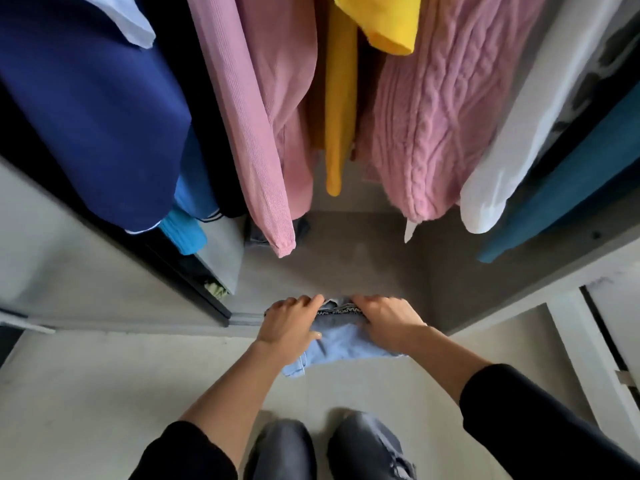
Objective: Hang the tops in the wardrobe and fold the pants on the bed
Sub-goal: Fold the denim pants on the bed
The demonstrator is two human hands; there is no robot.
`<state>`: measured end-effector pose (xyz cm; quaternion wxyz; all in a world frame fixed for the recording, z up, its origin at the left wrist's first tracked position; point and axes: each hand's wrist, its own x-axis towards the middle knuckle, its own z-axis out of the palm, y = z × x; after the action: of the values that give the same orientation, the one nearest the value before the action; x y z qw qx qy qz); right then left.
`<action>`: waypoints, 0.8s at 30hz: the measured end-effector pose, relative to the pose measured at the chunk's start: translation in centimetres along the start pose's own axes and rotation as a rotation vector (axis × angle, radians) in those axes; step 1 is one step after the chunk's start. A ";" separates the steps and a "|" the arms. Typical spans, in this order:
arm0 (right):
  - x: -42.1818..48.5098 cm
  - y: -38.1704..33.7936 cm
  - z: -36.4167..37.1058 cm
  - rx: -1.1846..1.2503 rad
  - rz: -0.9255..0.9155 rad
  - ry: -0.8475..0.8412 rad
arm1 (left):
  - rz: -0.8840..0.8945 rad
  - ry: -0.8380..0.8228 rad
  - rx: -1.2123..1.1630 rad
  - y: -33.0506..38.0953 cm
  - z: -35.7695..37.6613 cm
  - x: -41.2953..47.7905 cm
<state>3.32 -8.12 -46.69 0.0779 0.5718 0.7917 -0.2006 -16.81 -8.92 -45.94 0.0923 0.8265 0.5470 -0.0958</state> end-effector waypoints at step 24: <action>38.2 17.7 29.0 -0.472 0.106 0.637 | 0.094 0.520 0.170 -11.7 34.4 38.5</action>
<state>4.00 18.21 -90.49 -0.0320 0.6116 0.7701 0.1785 -14.86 20.86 -89.72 -0.1166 0.8526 0.5034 0.0783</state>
